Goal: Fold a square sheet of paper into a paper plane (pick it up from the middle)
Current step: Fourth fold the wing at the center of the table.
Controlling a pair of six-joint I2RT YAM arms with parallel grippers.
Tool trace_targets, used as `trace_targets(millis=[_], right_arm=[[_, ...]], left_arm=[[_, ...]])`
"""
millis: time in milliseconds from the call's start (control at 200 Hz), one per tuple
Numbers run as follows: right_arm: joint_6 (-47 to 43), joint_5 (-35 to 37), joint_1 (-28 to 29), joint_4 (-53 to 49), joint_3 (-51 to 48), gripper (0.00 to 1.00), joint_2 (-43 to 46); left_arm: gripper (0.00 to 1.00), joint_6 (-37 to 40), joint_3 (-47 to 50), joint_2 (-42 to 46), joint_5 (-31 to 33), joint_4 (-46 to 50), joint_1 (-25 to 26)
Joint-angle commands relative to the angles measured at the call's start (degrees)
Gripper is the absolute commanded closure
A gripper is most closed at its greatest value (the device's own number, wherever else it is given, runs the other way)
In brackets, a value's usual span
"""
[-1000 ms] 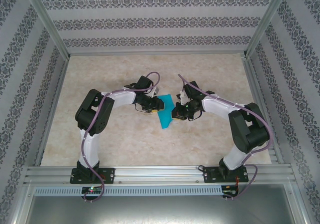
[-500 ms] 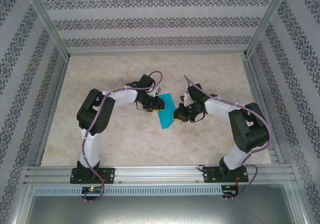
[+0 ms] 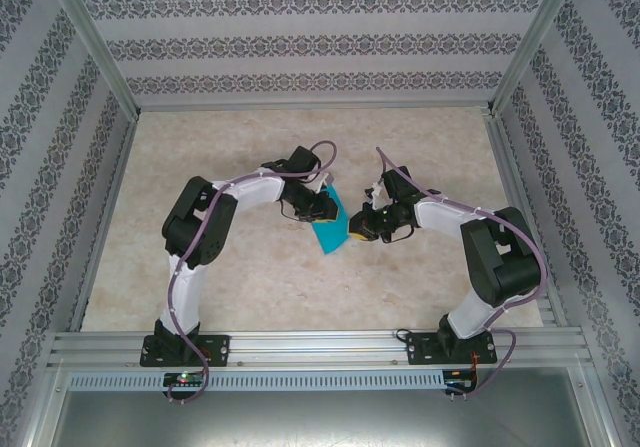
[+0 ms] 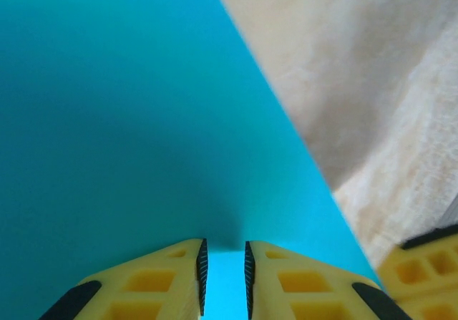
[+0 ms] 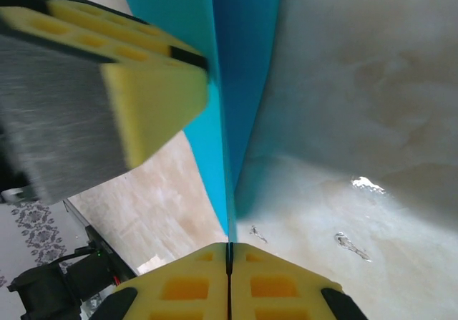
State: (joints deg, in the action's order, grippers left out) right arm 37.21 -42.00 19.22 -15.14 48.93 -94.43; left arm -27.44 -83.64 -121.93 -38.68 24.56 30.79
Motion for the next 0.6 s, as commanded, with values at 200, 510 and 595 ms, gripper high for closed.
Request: trace_targets(millis=[200,510,595], right_arm=[[1.65,-2.55,0.11,3.55,0.29,0.93,-0.89],[3.09,-2.45,1.25,5.62,3.47,0.93,-5.43],[3.16,-2.31,1.58,5.67,4.01,0.93,-6.44]], left_arm=[[0.76,1.75,-1.3,-3.67,-0.61,2.43,0.68],[0.76,2.11,-1.8,-1.63,-1.31,2.82,0.68],[0.76,2.24,-2.09,-0.55,-1.42,3.25,0.64]])
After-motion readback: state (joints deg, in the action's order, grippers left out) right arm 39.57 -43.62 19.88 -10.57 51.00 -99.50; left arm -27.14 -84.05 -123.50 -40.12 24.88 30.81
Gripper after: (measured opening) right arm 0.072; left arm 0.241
